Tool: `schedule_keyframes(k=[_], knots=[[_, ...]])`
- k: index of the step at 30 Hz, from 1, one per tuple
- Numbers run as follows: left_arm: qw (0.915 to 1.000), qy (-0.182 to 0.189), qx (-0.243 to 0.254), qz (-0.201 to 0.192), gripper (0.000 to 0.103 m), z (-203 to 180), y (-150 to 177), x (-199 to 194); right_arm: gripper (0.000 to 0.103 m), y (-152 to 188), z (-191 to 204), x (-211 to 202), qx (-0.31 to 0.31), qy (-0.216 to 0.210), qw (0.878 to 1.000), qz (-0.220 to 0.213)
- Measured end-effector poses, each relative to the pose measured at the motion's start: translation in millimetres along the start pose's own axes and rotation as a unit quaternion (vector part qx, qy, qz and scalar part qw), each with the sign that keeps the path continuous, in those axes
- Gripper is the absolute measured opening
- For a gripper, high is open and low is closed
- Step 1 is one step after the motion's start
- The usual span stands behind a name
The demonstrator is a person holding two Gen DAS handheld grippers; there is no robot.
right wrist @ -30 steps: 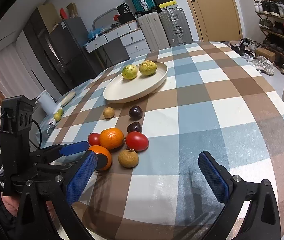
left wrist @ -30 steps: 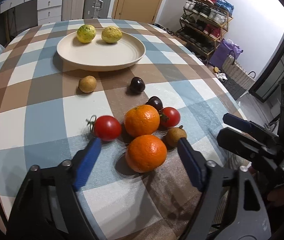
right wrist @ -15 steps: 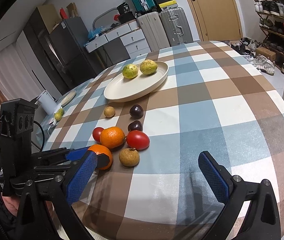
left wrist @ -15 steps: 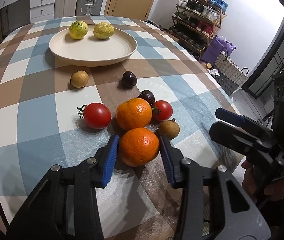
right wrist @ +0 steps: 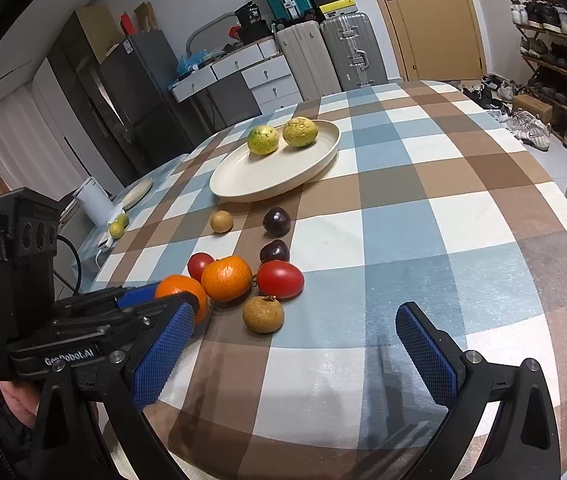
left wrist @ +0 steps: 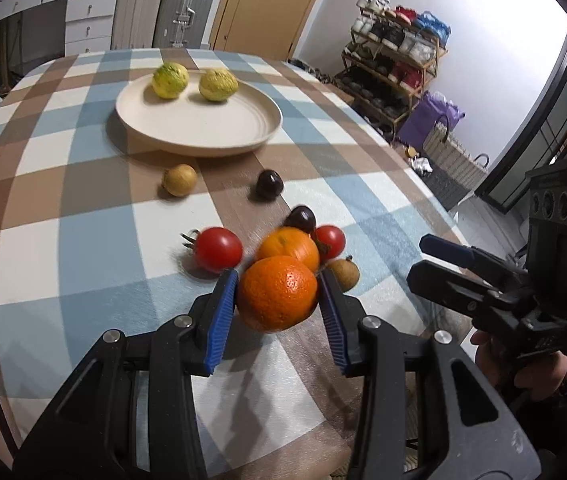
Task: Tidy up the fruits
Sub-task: 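Close the left tool around a mandarin orange and lift it, then grasp the second mandarin with the right tool while the left tool holds its orange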
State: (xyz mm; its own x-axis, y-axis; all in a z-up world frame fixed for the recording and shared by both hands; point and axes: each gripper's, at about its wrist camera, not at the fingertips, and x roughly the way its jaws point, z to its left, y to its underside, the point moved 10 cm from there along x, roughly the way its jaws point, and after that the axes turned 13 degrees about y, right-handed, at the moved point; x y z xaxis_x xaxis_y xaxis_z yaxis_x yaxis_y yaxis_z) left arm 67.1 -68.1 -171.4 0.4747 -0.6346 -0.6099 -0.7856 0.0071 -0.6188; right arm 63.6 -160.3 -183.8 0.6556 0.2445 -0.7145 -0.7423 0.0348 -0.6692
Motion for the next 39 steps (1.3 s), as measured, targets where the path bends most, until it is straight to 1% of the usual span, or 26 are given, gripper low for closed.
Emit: schedule_keyframes(k=[7,15,17,19,23,24,25,27,29,31,33,35,36,37,39], knots=[[0.9991,-0.006,-0.011,-0.040,0.038,17,-12,-37,0.103,-13,21,-3,-0.026,-0.016,0.999,-0.012],[0.9962,-0.023,-0.022,-0.082,0.038,45,-24,-75,0.102,-9,57,9,-0.081,-0.022,0.996,0.003],[0.9956,-0.025,-0.027,-0.086,0.038,51,-24,-79,0.098,-8,65,14,-0.096,-0.019,0.995,0.006],[0.9952,-0.025,-0.032,-0.089,0.038,58,-23,-82,0.088,-6,72,19,-0.109,-0.019,0.994,0.012],[0.9948,-0.023,-0.041,-0.091,0.038,67,-20,-83,0.087,-2,82,28,-0.120,-0.019,0.992,0.024],[0.9947,-0.023,-0.043,-0.091,0.038,69,-19,-83,0.085,-2,84,29,-0.123,-0.018,0.992,0.025],[0.9946,-0.023,-0.044,-0.091,0.038,70,-18,-81,0.081,-1,86,31,-0.127,-0.015,0.991,0.027],[0.9945,-0.021,-0.047,-0.091,0.038,73,-17,-80,0.078,0,88,35,-0.134,-0.010,0.990,0.032],[0.9944,-0.020,-0.050,-0.091,0.038,76,-16,-79,0.077,2,89,37,-0.141,-0.002,0.989,0.034],[0.9941,-0.020,-0.054,-0.092,0.038,80,-15,-79,0.075,3,91,40,-0.150,0.005,0.988,0.033],[0.9939,-0.020,-0.057,-0.093,0.038,83,-14,-78,0.072,2,92,42,-0.162,0.020,0.986,0.028],[0.9937,-0.020,-0.060,-0.093,0.038,86,-13,-78,0.066,2,94,44,-0.178,0.033,0.983,0.024],[0.9936,-0.020,-0.061,-0.093,0.038,87,-13,-77,0.059,3,95,46,-0.189,0.042,0.981,0.024],[0.9935,-0.020,-0.062,-0.093,0.038,88,-12,-77,0.055,5,95,48,-0.197,0.049,0.979,0.026],[0.9934,-0.019,-0.064,-0.093,0.038,90,-11,-77,0.051,6,95,50,-0.214,0.072,0.974,0.020]])
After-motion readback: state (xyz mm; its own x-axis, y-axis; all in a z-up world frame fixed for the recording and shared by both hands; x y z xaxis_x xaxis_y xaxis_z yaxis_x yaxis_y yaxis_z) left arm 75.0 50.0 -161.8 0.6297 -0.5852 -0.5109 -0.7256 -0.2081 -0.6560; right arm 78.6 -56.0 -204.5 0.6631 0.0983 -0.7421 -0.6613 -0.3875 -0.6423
